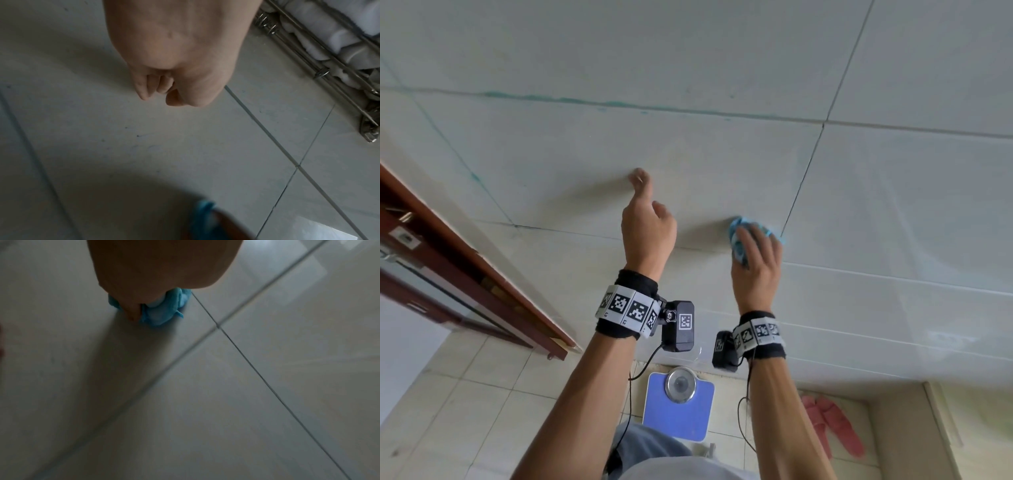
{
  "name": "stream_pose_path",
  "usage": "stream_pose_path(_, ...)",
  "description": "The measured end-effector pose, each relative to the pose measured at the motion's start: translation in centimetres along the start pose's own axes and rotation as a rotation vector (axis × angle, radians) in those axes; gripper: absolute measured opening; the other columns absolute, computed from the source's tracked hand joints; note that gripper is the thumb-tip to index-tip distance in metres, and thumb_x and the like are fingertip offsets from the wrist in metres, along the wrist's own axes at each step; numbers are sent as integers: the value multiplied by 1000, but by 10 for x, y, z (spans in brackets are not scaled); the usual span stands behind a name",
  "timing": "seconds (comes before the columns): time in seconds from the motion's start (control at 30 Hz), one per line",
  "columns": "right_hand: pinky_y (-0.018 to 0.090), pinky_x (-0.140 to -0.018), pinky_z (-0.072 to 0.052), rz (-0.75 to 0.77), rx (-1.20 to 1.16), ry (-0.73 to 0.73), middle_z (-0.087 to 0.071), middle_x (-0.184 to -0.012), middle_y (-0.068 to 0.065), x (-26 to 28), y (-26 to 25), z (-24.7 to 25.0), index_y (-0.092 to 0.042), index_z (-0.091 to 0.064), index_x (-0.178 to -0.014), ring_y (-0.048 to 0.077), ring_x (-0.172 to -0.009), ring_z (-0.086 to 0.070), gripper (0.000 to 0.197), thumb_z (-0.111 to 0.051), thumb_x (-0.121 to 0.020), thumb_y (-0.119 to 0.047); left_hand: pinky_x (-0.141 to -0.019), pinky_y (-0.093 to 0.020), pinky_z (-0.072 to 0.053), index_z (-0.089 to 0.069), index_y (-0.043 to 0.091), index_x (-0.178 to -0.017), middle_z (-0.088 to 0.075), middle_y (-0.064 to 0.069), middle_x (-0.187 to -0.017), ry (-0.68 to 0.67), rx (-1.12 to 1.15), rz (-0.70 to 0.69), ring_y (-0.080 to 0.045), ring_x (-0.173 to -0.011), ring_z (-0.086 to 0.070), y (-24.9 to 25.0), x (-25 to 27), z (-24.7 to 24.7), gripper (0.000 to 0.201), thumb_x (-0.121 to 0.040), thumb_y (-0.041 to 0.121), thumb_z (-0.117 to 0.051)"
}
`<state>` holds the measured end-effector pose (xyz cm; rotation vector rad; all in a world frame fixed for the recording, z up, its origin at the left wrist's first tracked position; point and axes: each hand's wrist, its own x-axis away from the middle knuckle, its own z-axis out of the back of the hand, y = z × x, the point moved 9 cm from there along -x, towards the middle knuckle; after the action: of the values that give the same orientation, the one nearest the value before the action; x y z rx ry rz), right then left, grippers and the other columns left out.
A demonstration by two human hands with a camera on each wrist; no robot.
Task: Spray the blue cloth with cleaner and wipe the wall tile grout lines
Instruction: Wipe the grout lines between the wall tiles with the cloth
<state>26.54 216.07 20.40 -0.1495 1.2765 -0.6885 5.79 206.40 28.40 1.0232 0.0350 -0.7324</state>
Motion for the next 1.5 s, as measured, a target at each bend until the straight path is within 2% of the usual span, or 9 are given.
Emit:
stream_pose_path(0.2,53,-95,-55,-9,-34,522,-72,-121,17,-89,-19,93,-1,-77,-114,31,-112,-63,31,-88,-86,-10,-104,-15,-36,-39,14,-160,-37,-10,-164,-36,16,1,-28,-139,-53,-11,0,5,71,-93,-9,-40)
stream_pose_path(0.3,45,-96,-56,-99,-71,607,-72,-119,15,-101,-9,102,-3,-78,-113,34,-109,-64,31,-88,-84,-11,-87,-22,-44,-49,18,-154,-61,-11,-146,-29,11,1,-36,-109,-67,-18,-4,16,68,-92,-7,-40)
stream_pose_path(0.4,49,-92,-57,-146,-96,507,-73,-120,10,-92,-7,70,-5,-79,-111,32,-108,-64,28,-86,-85,-10,-76,-29,-47,-58,19,-148,-76,-16,-112,21,25,29,-37,-80,-62,-29,-8,31,64,-90,-3,-42)
stream_pose_path(0.63,40,-104,-51,19,-77,13,-71,-127,7,-5,-43,-42,-8,-79,-112,33,-116,-59,39,-75,-80,13,-94,-25,-48,-59,11,-146,-71,-17,-129,160,27,93,-34,-110,-66,-59,-18,68,60,-90,-5,-44)
stream_pose_path(0.9,59,-89,-53,5,-84,406,-74,-117,17,-54,-56,-18,1,-79,-104,28,-112,-63,19,-83,-86,5,-112,-23,-37,-43,6,-156,-51,-16,-154,137,-3,174,-30,-140,-52,-99,-40,89,61,-96,-1,-45)
stream_pose_path(1.17,37,-113,-42,94,-14,54,-69,-129,12,32,-92,-124,-11,-73,-118,38,-115,-65,41,-69,-86,14,-84,-24,-37,-40,3,-156,-69,-27,-117,139,-36,136,-40,-113,-61,-113,-67,107,63,-93,-3,-44)
stream_pose_path(1.3,37,-106,-48,43,-14,-130,-68,-132,7,65,-101,-147,-10,-75,-115,38,-113,-61,44,-75,-81,16,-74,-22,-30,-36,2,-158,-68,-25,-96,111,-44,100,-40,-99,-62,-117,-72,104,67,-92,-3,-42)
stream_pose_path(1.4,50,-99,-52,-32,1,113,-70,-127,15,28,-104,-111,-4,-75,-113,32,-116,-61,32,-80,-84,8,-70,-23,-27,-38,5,-158,-57,-16,-75,71,-35,82,-35,-80,-52,-124,-71,105,69,-90,-5,-41)
stream_pose_path(1.5,43,-96,-54,-282,-33,594,-72,-119,16,-5,-78,-51,0,-74,-114,32,-109,-66,29,-84,-88,-7,-66,-27,-28,-44,10,-157,-43,-1,-60,33,-13,28,-31,-69,-44,-132,-71,110,69,-89,-5,-42)
